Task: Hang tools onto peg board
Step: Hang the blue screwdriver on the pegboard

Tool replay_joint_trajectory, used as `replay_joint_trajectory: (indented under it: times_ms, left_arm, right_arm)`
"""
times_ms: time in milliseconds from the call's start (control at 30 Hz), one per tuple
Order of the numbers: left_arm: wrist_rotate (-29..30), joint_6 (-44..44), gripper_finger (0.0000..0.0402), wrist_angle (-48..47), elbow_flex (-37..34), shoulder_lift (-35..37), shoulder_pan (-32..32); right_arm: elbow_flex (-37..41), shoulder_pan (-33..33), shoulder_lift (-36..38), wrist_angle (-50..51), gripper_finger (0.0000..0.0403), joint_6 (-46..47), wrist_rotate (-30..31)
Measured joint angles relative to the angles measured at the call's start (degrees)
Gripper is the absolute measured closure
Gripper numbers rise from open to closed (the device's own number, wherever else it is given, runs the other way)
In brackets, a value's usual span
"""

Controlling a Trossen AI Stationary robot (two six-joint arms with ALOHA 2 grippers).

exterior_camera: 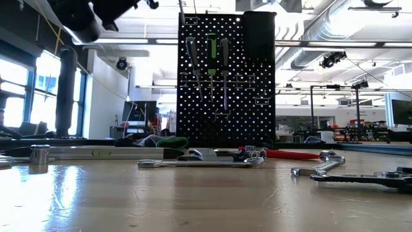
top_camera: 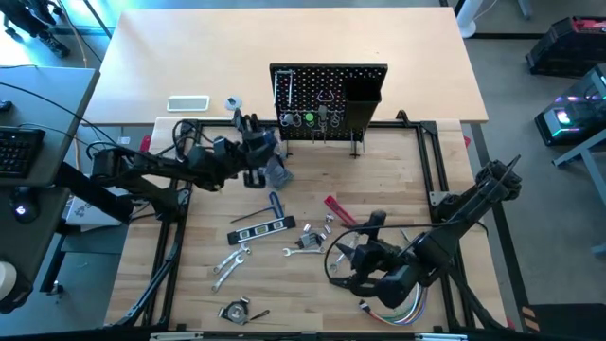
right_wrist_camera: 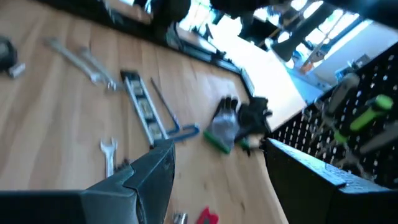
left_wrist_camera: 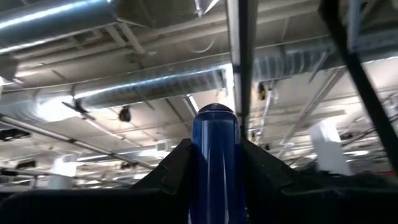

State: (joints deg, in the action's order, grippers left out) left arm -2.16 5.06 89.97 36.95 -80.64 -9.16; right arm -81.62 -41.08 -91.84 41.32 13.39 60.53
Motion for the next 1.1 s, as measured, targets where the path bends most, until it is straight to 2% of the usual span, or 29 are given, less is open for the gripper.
replay_joint_trajectory:
  times_ms: [167,533,833,1100]
  left_arm:
    - [-2.46,-0.08,0.0312,0.00,0.00,1.09,3.63]
    - [-5.47,-0.32,0.0312,0.00,0.07,1.31,9.18]
    - [-8.11,-0.32,0.0312,-0.02,2.11,1.31,12.95]
    - [-8.30,1.57,0.0312,-3.17,3.84,0.56,15.74]
  right_arm:
    - [-0.01,1.33,1.72,-11.52,0.0163,-9.93,-1.27]
    - [-0.02,6.91,2.94,-31.63,0.0163,-26.29,-13.26]
    - [-0.02,14.31,2.94,-36.36,0.0163,-28.86,-23.97]
    - [-0.02,19.61,2.40,-39.98,0.0163,-28.88,-31.08]
